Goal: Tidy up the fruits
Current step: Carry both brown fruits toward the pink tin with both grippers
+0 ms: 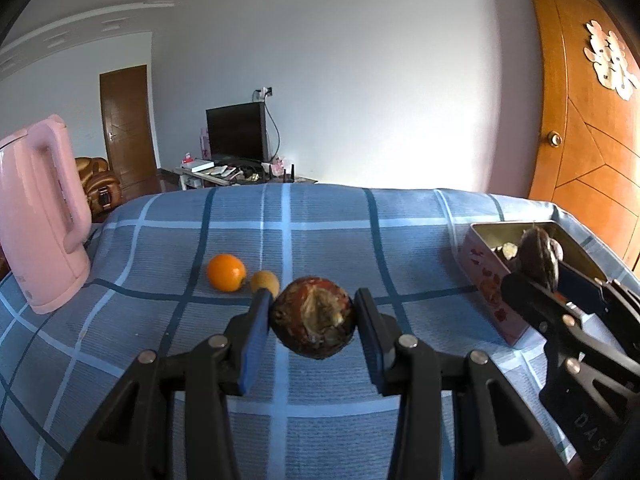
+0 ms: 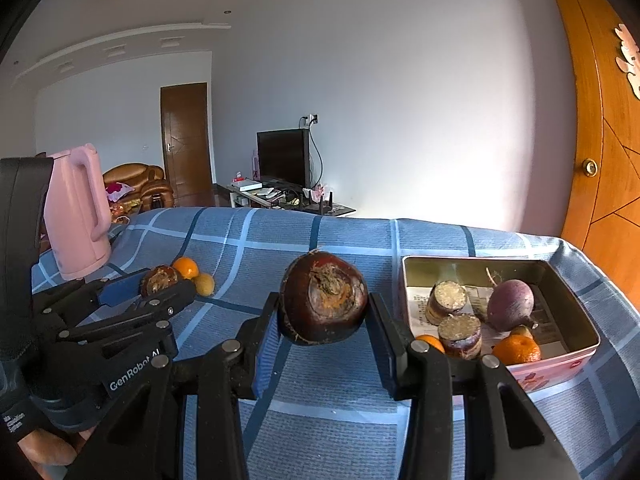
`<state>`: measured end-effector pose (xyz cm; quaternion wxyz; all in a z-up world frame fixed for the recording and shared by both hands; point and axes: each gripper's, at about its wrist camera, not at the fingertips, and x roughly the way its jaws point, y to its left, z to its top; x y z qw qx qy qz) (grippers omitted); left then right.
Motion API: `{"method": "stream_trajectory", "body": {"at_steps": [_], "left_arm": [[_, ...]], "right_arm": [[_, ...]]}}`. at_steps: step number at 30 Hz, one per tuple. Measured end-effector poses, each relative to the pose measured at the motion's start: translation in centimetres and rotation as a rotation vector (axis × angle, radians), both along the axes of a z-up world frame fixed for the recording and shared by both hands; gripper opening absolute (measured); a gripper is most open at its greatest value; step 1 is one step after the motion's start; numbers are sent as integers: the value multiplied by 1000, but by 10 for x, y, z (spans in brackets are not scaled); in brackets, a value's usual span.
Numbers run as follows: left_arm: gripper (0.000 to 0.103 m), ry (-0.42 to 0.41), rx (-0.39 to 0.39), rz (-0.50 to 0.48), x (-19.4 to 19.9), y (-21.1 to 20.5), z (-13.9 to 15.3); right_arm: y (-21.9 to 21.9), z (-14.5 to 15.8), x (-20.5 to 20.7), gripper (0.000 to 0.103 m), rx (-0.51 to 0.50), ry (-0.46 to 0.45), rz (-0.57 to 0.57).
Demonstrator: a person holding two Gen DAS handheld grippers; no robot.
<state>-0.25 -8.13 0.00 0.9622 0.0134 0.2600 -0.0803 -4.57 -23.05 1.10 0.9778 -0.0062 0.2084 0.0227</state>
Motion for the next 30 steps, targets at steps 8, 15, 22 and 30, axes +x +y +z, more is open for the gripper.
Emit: {"method": "stream_trajectory", "body": {"at_steps": [8, 15, 22, 30], "left_arm": [[44, -1, 3, -10, -6, -12, 0], [44, -7, 11, -32, -11, -28, 1], [44, 2, 7, -42, -13, -43, 1], [44, -1, 8, -77, -13, -67, 2]], "right_arm": [[-10, 1, -4, 44, 15, 8, 0], [-22, 3, -10, 44, -2, 0, -12], [-37, 3, -15, 44, -6, -3, -25], [-56, 4, -16, 44, -16, -10, -52]]}}
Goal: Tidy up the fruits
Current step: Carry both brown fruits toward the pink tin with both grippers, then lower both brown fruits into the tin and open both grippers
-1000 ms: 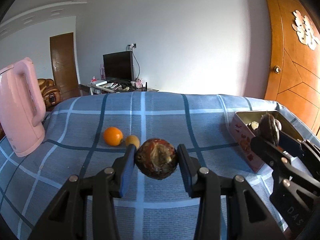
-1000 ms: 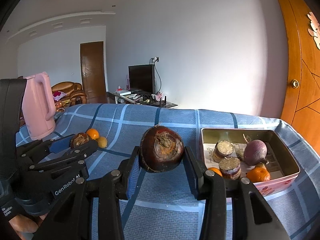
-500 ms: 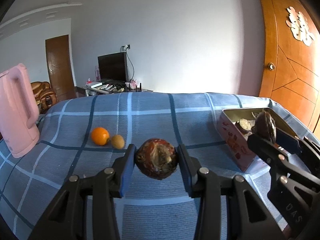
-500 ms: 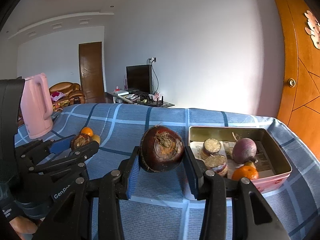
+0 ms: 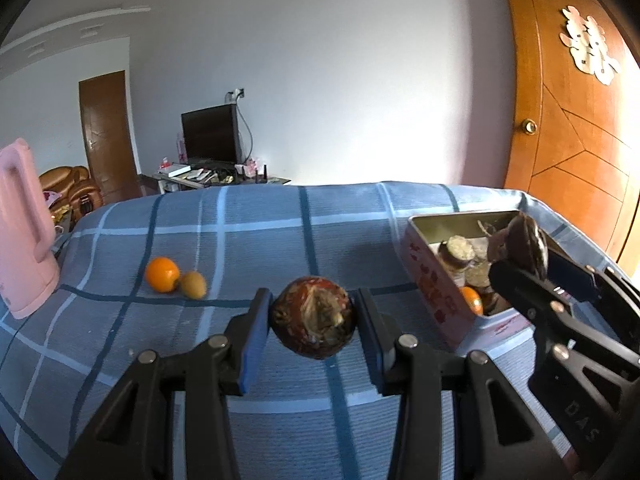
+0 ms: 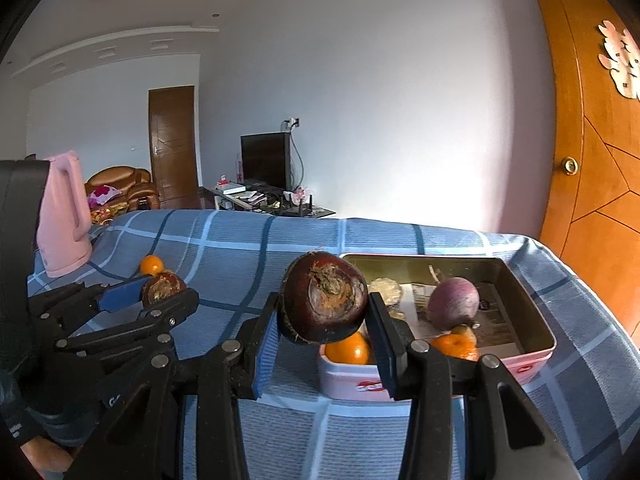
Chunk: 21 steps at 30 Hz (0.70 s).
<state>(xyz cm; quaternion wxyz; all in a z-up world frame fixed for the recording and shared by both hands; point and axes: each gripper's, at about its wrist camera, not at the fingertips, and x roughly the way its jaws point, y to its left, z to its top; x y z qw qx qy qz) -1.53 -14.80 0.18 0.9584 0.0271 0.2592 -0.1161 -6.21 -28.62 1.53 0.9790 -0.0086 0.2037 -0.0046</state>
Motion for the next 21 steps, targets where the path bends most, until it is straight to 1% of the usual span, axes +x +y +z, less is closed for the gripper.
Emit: {"method": "stream_trajectory", "body": {"at_steps": [15, 21], "left_arm": [[44, -24, -19, -74, 8, -38, 8], [44, -44, -41, -111, 11, -57, 16]], "right_arm": [[-53, 2, 10, 44, 9, 6, -142], [-70, 5, 14, 44, -11, -2, -206]]}}
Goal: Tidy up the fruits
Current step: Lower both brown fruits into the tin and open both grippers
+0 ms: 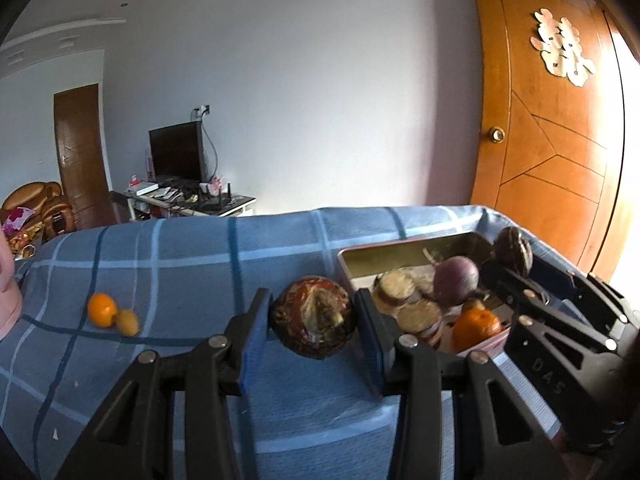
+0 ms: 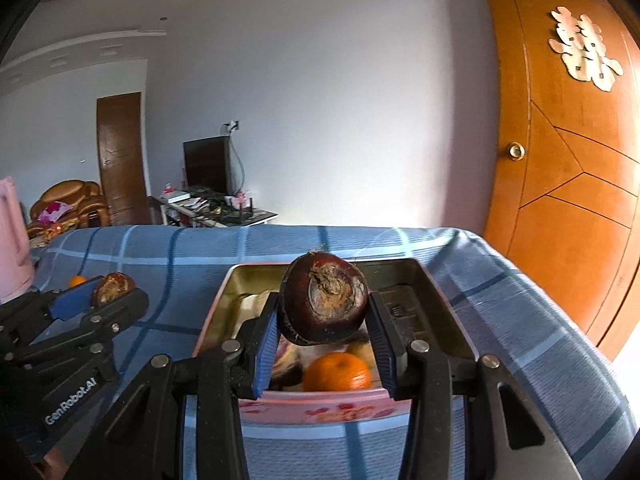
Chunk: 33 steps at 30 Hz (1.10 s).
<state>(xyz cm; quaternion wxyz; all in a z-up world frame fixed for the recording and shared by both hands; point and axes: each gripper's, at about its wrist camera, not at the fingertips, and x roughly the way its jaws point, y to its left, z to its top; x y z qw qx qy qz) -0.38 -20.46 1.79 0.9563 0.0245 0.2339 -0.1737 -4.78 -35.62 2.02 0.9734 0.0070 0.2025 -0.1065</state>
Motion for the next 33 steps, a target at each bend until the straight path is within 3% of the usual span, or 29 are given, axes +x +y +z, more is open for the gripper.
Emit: {"method": "stream_trajectory", "body": {"at_steps": [18, 33], "left_arm": [[44, -12, -17, -77, 22, -58, 4], [44, 66, 10, -100, 53, -91, -13]], "right_arm": [[-40, 2, 31, 44, -74, 17, -153], [-73, -4, 66, 44, 20, 92, -121]]}}
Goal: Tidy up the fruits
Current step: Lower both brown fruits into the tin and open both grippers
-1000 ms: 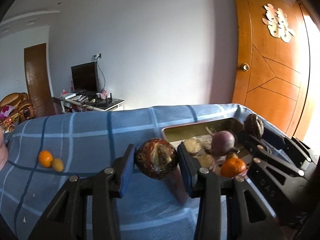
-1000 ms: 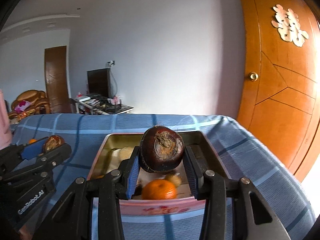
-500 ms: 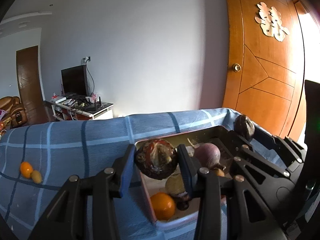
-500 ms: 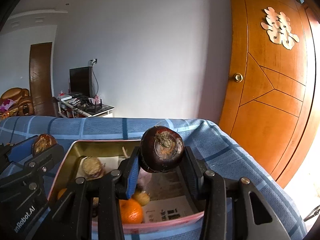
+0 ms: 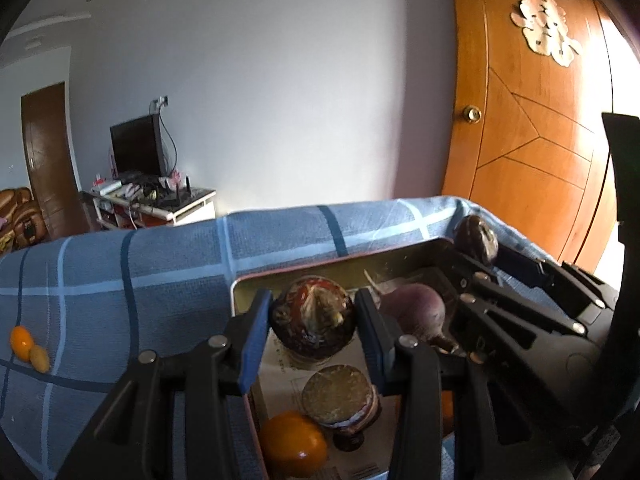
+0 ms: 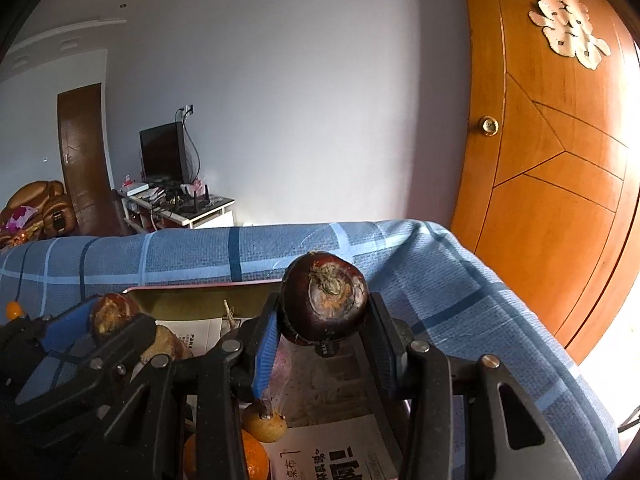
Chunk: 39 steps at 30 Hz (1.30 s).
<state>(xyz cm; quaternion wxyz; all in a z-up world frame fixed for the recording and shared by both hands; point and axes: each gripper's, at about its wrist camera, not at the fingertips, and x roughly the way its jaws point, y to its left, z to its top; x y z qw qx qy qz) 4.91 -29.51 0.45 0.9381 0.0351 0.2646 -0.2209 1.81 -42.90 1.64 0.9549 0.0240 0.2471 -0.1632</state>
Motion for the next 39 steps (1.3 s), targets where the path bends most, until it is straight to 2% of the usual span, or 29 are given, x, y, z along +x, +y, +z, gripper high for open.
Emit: {"method": "stream_trajectory", "body": {"at_steps": [9, 18, 25, 29, 32, 35, 36, 37, 38, 39], "left_arm": [[44, 49, 11, 29, 9, 1, -6], [44, 29, 18, 60, 6, 7, -4], [44, 76, 20, 76, 15, 11, -8], [48, 64, 18, 83, 14, 12, -8], [61, 31, 30, 100, 10, 14, -5], [82, 2, -9, 106, 4, 24, 0], [98, -3, -21, 99, 3, 26, 3], [103, -11, -26, 96, 0, 28, 5], [103, -35, -34, 96, -5, 30, 8], [103, -52, -37, 94, -9, 32, 10]], "right_arm": [[-2, -10, 17, 44, 26, 82, 47], [1, -9, 15, 45, 29, 50, 95], [0, -11, 18, 45, 114, 57, 181], [-2, -11, 19, 45, 157, 55, 205], [-9, -13, 20, 45, 223, 50, 222], [-20, -16, 20, 46, 337, 30, 250], [-24, -15, 19, 47, 381, 15, 264], [-29, -14, 17, 51, 429, -13, 279], [-32, -12, 14, 60, 463, -42, 292], [-35, -9, 9, 64, 496, -85, 304]]}}
